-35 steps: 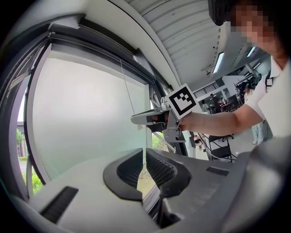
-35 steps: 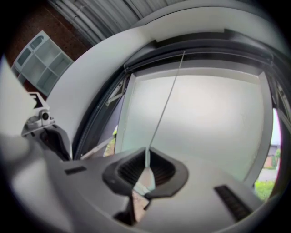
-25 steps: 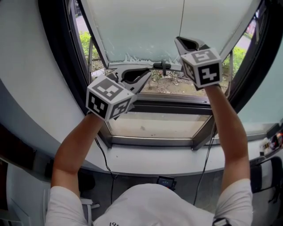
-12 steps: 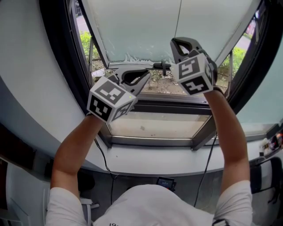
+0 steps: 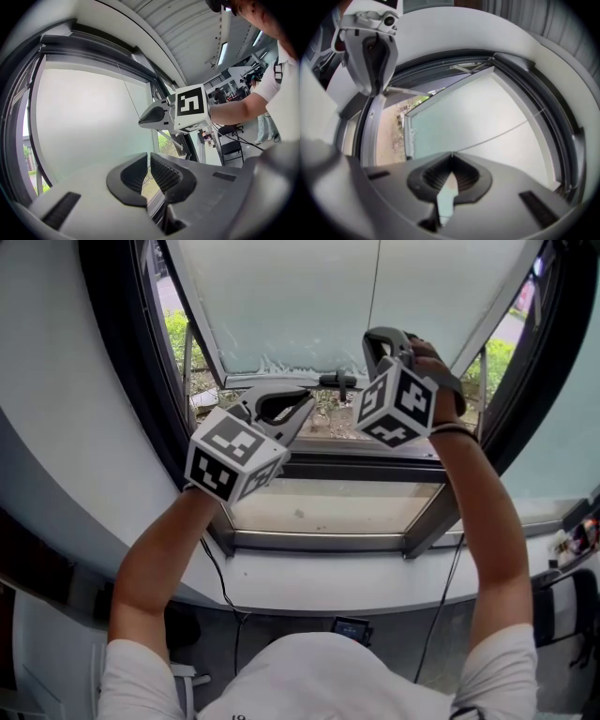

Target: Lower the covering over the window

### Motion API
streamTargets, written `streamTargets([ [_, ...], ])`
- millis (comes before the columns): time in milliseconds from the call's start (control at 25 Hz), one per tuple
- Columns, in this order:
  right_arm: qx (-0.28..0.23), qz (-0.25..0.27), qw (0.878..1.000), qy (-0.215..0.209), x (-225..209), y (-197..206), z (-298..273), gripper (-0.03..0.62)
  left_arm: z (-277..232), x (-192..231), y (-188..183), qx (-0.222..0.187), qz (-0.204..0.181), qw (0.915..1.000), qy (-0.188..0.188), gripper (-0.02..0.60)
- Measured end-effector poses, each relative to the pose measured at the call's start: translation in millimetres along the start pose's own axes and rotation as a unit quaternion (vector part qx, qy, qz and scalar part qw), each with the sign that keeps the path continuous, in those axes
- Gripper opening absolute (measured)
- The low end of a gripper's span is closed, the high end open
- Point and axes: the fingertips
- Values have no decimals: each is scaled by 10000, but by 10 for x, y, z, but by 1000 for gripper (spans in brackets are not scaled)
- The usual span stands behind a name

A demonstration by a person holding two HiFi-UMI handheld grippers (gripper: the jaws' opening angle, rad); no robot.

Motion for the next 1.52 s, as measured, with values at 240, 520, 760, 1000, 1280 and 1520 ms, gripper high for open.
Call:
streamTargets([
  [240, 183, 533, 9984, -91, 81, 36, 38, 23, -11, -37, 18, 32, -6, 10000, 51, 18],
  [520, 363, 995, 9940, -276, 344, 170, 31, 23, -14, -51, 38, 80, -48, 9999, 61, 18],
  [760, 457, 1127, 9919, -361, 486, 196, 50, 23, 35, -2, 8, 84, -144, 9999, -31, 18],
  [1000, 537, 1285, 9874, -749, 920, 342, 76, 23, 90, 37, 17, 70, -199, 9997, -102, 18],
  [1280, 559, 1134, 9869, -1000, 1172, 398, 116, 23, 130, 111, 31, 110, -210, 9996, -169, 18],
  [1520, 592, 1095, 9864, -1074, 1275, 406, 139, 23, 152, 185, -23, 75, -249, 9994, -211, 18],
])
Point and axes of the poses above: the fingertips, and each gripper's own axes: z backward along the fingers, x to its left, y out of its underside, and after that the axes turned 1 degree about -z, right-handed
